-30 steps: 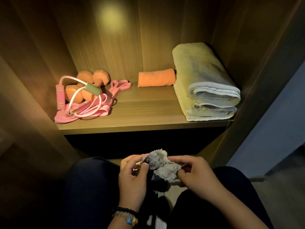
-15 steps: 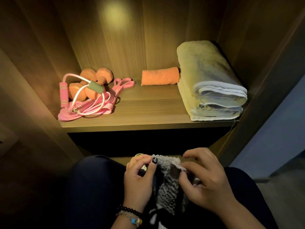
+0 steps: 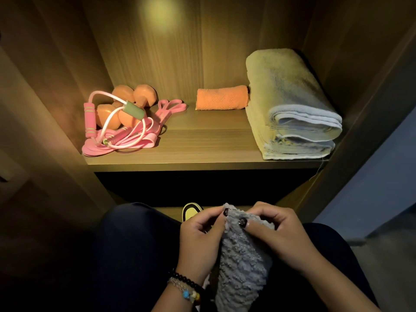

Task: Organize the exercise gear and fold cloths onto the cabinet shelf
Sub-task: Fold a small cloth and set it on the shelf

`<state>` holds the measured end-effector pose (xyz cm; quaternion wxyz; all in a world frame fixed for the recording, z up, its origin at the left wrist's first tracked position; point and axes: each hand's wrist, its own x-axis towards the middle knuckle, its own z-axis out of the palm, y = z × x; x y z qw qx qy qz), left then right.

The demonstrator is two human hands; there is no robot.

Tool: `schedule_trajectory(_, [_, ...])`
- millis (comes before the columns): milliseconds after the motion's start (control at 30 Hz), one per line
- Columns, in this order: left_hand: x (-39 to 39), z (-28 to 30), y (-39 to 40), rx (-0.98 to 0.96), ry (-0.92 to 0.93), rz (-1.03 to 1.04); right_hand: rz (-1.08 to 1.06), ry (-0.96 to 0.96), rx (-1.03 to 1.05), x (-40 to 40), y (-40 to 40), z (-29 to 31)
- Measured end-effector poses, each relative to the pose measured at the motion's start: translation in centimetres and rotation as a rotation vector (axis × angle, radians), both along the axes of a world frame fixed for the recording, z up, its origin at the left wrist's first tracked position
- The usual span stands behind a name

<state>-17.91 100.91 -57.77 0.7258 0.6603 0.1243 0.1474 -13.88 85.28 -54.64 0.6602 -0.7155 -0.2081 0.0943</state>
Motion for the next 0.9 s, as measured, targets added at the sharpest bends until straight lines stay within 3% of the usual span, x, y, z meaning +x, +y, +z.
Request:
schedule_trajectory(400, [-0.8, 0.2, 0.8, -0.139, -0.058, -0.224, -0.148, 0.031, -0.058, -0.1, 0.3, -0.4])
schedule_trajectory(533, [-0.7, 0.4, 0.4, 0.172, -0.108, -0.192, -0.138, 0.067, -0.071, 0.3, 0.0, -0.3])
schedule_trajectory(633, [0.0, 0.9, 0.7, 0.135, -0.095, -0.14, -0.019, 0.168, -0.066, 0.4, -0.4, -0.4])
schedule_trajectory(733, [0.4, 1.4, 1.1, 0.029, -0.054, -0.125, 0.137, 0.166, -0.221, 0.6, -1.5, -0.4])
schedule_trajectory(900, [0.6, 2.6, 1.9, 0.213, -0.124, -0.145, 0.228, -0.023, -0.512, 2.8, -4.0, 2.0])
